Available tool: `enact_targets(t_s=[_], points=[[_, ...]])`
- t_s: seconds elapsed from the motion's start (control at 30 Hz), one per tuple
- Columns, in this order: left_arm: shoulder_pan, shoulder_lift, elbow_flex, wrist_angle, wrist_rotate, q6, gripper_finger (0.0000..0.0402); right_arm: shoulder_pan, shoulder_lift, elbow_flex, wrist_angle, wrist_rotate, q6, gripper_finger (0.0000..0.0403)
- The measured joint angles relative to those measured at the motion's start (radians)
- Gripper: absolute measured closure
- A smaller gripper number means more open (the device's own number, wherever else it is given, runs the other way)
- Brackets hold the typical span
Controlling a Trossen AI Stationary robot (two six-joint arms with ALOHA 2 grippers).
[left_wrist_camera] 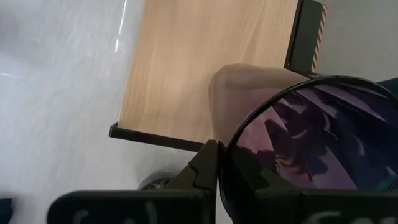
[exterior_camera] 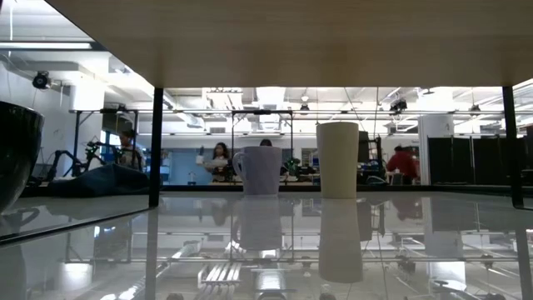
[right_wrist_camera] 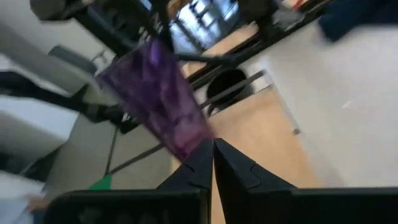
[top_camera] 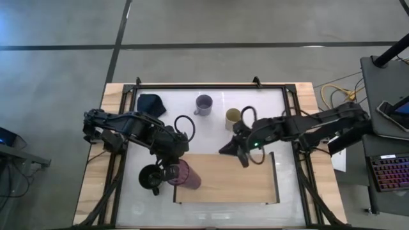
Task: Stack small to large cups/mugs on shelf
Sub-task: Put the purple cup on the shelf
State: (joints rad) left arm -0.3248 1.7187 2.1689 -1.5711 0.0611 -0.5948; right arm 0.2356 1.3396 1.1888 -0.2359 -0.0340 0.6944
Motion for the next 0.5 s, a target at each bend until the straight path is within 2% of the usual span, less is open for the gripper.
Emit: enact_targets(t_s=[0.3,0.5], points=[[0.000,0.000,-0.001,0.000,-0.010,0.000,0.0401,0.027,0.165,0.044,-0.045,-0.102,0.103,0.0394],[0.000,0.000,-0.003,0.000,-0.010,-0.005,0.0401,0.051,0.234,0.056,0.042,-0.137,0.134,0.0394]])
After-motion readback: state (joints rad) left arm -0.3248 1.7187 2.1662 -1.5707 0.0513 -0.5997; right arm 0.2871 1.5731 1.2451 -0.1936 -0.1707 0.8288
